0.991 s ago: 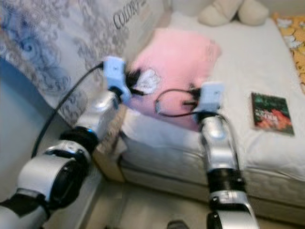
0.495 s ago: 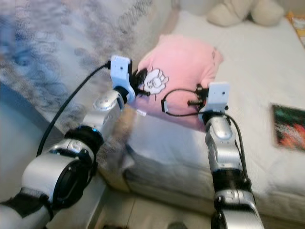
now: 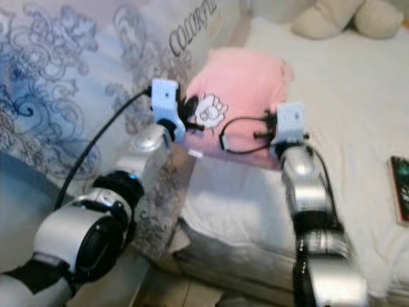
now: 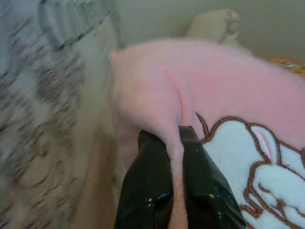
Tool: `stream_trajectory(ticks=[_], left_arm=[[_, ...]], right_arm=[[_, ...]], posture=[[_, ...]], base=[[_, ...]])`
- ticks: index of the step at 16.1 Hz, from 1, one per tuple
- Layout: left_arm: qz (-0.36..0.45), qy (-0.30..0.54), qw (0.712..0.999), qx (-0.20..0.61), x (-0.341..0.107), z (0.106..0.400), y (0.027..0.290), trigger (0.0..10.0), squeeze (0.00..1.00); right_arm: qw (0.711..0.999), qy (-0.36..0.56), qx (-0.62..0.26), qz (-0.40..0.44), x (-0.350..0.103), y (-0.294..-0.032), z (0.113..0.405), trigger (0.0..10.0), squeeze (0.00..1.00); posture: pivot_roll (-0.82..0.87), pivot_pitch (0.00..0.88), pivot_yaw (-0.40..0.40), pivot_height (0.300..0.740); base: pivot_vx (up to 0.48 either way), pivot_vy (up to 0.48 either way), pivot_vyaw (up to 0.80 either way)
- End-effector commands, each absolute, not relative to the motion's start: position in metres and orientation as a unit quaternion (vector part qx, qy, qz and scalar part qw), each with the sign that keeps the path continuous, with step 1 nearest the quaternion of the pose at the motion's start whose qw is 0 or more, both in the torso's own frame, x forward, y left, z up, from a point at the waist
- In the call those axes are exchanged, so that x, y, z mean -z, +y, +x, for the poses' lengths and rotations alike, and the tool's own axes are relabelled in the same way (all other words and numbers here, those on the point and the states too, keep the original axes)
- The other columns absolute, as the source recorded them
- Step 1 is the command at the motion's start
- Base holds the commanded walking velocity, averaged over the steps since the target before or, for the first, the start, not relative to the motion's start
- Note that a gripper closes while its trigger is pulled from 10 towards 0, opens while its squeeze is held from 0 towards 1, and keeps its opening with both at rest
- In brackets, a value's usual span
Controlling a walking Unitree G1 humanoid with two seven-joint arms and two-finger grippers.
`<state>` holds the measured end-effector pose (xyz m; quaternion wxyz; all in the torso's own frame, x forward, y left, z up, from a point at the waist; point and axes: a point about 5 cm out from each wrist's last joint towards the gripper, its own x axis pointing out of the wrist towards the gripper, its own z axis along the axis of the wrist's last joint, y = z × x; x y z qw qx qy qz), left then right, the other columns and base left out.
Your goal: Clean up the room
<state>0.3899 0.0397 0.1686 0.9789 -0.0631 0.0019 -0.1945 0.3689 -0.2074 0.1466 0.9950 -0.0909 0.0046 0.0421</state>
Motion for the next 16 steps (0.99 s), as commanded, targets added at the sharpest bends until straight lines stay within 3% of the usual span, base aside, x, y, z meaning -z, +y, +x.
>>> stream_trajectory(ticks=[1, 2, 3, 7, 9, 13, 16], left_arm=[[-0.069, 0.021, 0.987, 0.146, -0.156, 0.391, 0.057, 10.0, 0.00], [-0.062, 0.021, 0.989, 0.136, -0.153, 0.390, 0.058, 10.0, 0.00], [-0.065, 0.039, 0.989, 0.127, -0.140, 0.384, 0.054, 10.0, 0.00], [-0.055, 0.107, 0.984, 0.135, -0.109, 0.369, 0.043, 10.0, 0.00], [-0.074, 0.118, 0.981, 0.138, -0.110, 0.368, 0.035, 10.0, 0.00], [-0.035, 0.106, 0.983, 0.147, -0.114, 0.370, 0.034, 10.0, 0.00], [-0.016, 0.042, 0.988, 0.149, -0.153, 0.389, 0.043, 10.0, 0.00]], right_arm=[[0.992, 0.041, -0.058, -0.106, -0.130, -0.203, 0.369, 10.0, 0.00], [0.990, 0.051, -0.054, -0.117, -0.125, -0.206, 0.369, 10.0, 0.00], [0.987, 0.078, -0.054, -0.128, -0.110, -0.211, 0.364, 10.0, 0.00], [0.975, 0.162, -0.041, -0.145, -0.071, -0.213, 0.349, 10.0, 0.00], [0.973, 0.168, -0.036, -0.154, -0.071, -0.214, 0.349, 10.0, 0.00], [0.977, 0.151, -0.018, -0.148, -0.083, -0.217, 0.357, 10.0, 0.00], [0.987, 0.103, -0.008, -0.126, -0.097, -0.207, 0.366, 10.0, 0.00]], posture=[[-0.24, 0.042, 0.091, 0.740], [-0.24, 0.050, 0.089, 0.740], [-0.25, 0.124, 0.071, 0.740], [-0.30, 0.267, 0.034, 0.740], [-0.31, 0.289, 0.036, 0.740], [-0.33, 0.287, 0.040, 0.740], [-0.31, 0.283, 0.055, 0.740]], base=[[0.000, 0.000, 0.00], [0.000, 0.000, 0.00], [0.000, 0.000, 0.00], [0.000, 0.000, 0.00], [0.000, 0.000, 0.00], [0.000, 0.000, 0.00], [0.000, 0.000, 0.00]])
